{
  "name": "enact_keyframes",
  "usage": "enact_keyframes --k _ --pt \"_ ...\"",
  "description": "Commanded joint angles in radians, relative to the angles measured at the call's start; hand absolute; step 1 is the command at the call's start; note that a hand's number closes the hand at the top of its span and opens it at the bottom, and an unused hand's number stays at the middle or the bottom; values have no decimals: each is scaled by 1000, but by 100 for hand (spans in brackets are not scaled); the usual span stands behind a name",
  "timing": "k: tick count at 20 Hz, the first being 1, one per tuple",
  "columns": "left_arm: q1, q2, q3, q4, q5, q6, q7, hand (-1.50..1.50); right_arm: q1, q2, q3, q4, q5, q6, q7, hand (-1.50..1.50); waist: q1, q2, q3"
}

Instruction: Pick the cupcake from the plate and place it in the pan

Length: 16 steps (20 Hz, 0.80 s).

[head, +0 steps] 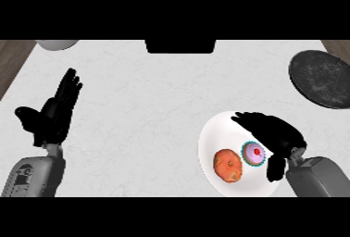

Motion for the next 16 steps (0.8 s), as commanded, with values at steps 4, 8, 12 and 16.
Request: enact_keyframes --k 4,8,12,16 --pt "-52 12 38 46 9 -31 -1 0 -8 57 -1 87 77 -6 -44 -150 -2 0 0" --pt "-3 5 28 -60 -1 -19 44 0 50 52 25 75 105 -15 -95 150 0 0 0" --pt "11 -21 3 -70 -30 4 35 0 36 32 67 75 129 -30 -189 150 0 -1 0" --pt "0 -33 -5 -69 -41 2 65 0 27 16 9 57 137 11 -235 150 -2 -1 0"
